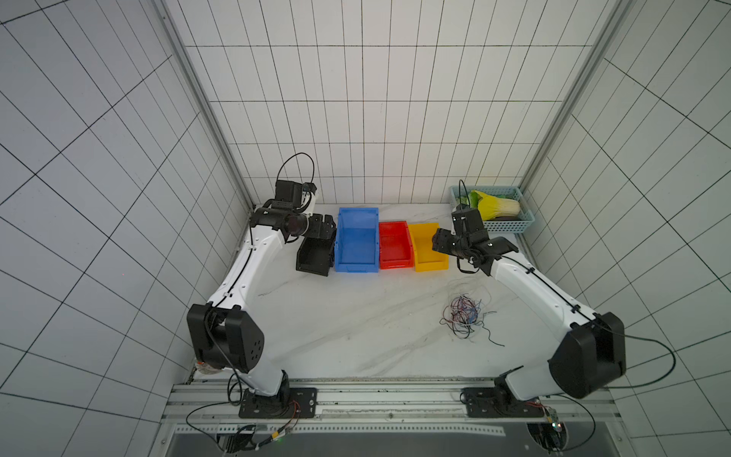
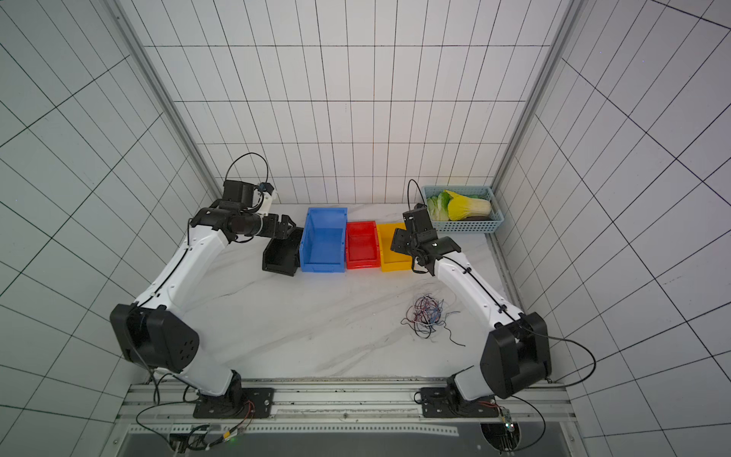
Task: Untangle and sort cables by color
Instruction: Move the bin to the center of the board.
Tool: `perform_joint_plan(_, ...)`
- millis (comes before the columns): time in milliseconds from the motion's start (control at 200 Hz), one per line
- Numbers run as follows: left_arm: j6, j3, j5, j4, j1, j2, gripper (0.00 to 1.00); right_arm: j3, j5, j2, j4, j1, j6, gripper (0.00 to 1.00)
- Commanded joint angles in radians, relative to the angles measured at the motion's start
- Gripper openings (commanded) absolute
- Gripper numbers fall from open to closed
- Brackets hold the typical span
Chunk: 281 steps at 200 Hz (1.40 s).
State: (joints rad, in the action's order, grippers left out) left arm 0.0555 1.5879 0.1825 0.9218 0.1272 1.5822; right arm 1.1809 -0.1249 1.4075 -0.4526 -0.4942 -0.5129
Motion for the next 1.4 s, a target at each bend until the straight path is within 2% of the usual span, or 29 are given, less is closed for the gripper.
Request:
perform_joint_plan(0, 0.140, -0.038, 0.054, 0.100, -0.011, -0.081, 0.98, -0.127, -0.115, -0.111, -0.048, -0.006, -0.067, 0.69)
perform_joint_plan(145, 0.274, -0.150, 0.222, 0.153, -0.009, -0.197, 0.98, -0.244, -0.155, -0.177, -0.107, -0.002, -0.108, 0.70)
perform_joint_plan(315, 0.331, -0.183, 0.341, 0.263, -0.009, -0.238, 0.98, -0.339, -0.159, -0.198, -0.154, -0.001, -0.246, 0.69)
perform_joint_plan(490, 0.326, -0.220, 0.320, 0.275, -0.009, -0.274, 0.98, -0.389, -0.178, -0.191, -0.160, 0.017, -0.329, 0.70)
perform_joint_plan(650, 0.326, -0.251, 0.314, 0.269, -0.009, -0.296, 0.98, -0.425, -0.089, -0.170, -0.140, 0.086, -0.341, 0.70)
perform_joint_plan(865, 0.334, -0.285, 0.333, 0.256, -0.010, -0.329, 0.98, -0.466, -0.003, -0.162, -0.110, 0.154, -0.292, 0.70)
perform_joint_plan(1034, 0.355, -0.311, 0.411, 0.257, -0.005, -0.362, 0.98, -0.443, 0.040, -0.130, -0.117, 0.156, -0.243, 0.66)
perform_joint_plan(1114, 0.357, -0.307, 0.410, 0.256, 0.013, -0.364, 0.98, -0.412, 0.034, -0.112, -0.158, 0.151, -0.241, 0.66)
perform_joint_plan(1309, 0.354, -0.317, 0.416, 0.246, 0.044, -0.360, 0.98, -0.381, -0.011, -0.068, -0.170, 0.111, -0.199, 0.59)
perform_joint_plan(1399, 0.347, -0.318, 0.412, 0.235, 0.069, -0.351, 0.98, -0.343, 0.009, -0.022, -0.179, 0.092, -0.181, 0.49)
